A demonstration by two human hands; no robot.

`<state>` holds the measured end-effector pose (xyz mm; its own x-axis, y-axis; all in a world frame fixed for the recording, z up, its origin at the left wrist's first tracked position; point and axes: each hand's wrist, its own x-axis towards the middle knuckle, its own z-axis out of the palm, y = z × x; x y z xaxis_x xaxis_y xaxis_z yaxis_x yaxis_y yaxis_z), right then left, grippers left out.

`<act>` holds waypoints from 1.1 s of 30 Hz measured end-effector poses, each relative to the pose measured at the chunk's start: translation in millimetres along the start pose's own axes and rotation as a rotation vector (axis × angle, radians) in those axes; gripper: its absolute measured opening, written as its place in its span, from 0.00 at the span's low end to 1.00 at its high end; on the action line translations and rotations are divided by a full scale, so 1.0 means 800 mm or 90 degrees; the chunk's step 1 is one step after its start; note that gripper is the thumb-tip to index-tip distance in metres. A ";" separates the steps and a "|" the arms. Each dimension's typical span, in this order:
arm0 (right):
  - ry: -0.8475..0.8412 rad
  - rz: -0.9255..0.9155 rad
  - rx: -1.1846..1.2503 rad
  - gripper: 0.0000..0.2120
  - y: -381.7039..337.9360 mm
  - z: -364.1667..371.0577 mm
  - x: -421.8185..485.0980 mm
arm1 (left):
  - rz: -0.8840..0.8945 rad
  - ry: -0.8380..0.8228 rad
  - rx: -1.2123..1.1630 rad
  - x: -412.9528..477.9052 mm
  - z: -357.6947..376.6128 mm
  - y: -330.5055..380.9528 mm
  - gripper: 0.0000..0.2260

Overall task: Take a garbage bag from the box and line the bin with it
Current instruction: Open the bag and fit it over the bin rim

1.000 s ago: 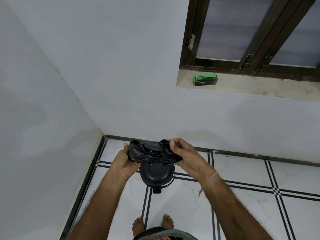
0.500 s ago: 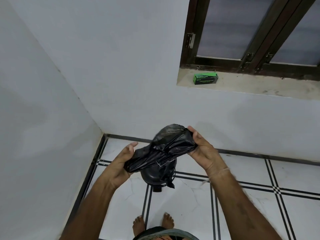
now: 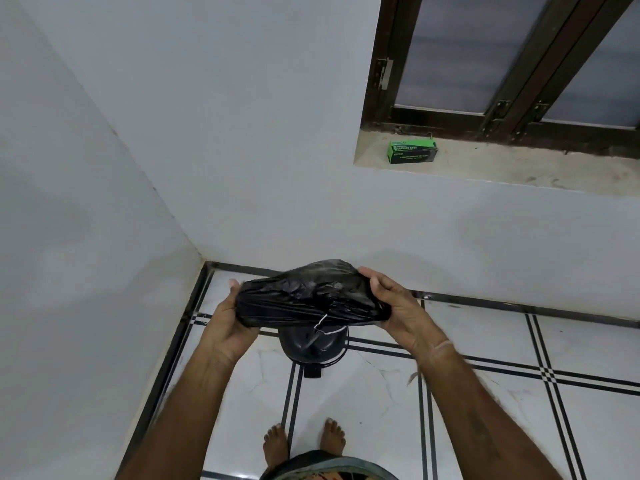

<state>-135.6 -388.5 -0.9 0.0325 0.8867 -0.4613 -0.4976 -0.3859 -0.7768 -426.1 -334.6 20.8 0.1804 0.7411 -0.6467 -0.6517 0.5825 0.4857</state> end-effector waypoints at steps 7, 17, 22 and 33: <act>-0.109 0.065 -0.278 0.26 -0.001 -0.003 -0.011 | 0.056 -0.049 0.018 0.011 -0.019 0.002 0.11; -0.012 0.047 -0.240 0.26 0.008 0.013 0.014 | 0.075 -0.095 0.307 0.006 -0.045 -0.002 0.17; 0.052 0.066 -0.123 0.20 0.009 0.037 0.036 | 0.014 -0.154 0.449 -0.003 -0.059 -0.007 0.25; 0.024 0.055 -0.307 0.29 0.029 0.093 0.032 | 0.108 -0.073 0.239 0.033 -0.075 0.051 0.16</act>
<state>-211.2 -355.5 0.8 0.0447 0.8394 -0.5416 -0.0429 -0.5401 -0.8405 -492.2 -311.2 -11.2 0.1878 0.8569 -0.4801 -0.3702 0.5145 0.7735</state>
